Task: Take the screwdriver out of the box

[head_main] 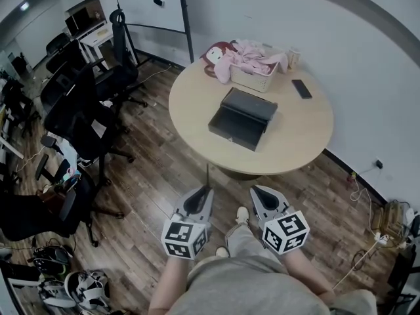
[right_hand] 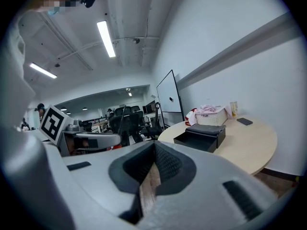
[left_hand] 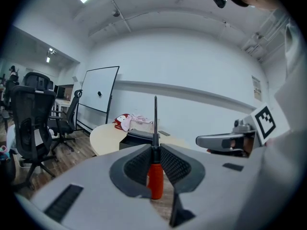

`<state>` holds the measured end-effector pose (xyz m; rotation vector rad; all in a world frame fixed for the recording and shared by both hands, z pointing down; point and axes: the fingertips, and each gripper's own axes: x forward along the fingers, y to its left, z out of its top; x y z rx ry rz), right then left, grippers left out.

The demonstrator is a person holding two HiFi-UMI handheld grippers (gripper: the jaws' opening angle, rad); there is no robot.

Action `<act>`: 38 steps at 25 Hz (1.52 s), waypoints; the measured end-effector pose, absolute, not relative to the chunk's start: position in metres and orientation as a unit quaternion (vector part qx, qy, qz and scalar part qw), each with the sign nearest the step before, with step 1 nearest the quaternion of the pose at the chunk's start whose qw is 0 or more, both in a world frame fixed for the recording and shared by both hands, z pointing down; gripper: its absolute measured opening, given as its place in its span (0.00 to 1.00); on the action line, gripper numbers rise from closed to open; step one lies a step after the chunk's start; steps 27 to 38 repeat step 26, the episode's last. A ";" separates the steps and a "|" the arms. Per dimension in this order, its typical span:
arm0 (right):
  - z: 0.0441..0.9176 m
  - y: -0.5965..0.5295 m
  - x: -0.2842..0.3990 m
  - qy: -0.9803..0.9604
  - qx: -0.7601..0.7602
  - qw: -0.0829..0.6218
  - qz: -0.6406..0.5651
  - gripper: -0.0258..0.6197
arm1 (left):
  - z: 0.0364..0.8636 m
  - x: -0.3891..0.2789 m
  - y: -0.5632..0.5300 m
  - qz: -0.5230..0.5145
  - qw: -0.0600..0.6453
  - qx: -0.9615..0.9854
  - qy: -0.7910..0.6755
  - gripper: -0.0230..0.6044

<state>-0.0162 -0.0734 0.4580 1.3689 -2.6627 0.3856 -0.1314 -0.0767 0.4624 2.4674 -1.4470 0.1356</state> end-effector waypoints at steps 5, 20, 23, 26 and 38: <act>0.457 -0.070 -0.020 -0.883 0.450 0.074 0.115 0.04 | 0.459 -0.131 -0.076 0.043 0.141 0.855 -0.497 0.12; 0.448 -0.072 -0.017 -0.881 0.457 0.064 0.105 0.04 | 0.454 -0.127 -0.078 0.034 0.140 0.858 -0.492 0.12; 0.447 -0.073 -0.016 -0.881 0.458 0.061 0.105 0.04 | 0.454 -0.126 -0.078 0.034 0.140 0.859 -0.492 0.12; 0.447 -0.074 -0.016 -0.881 0.458 0.061 0.104 0.04 | 0.453 -0.124 -0.079 0.034 0.139 0.859 -0.492 0.12; 0.447 -0.074 -0.016 -0.881 0.458 0.061 0.104 0.04 | 0.453 -0.124 -0.079 0.034 0.139 0.859 -0.492 0.12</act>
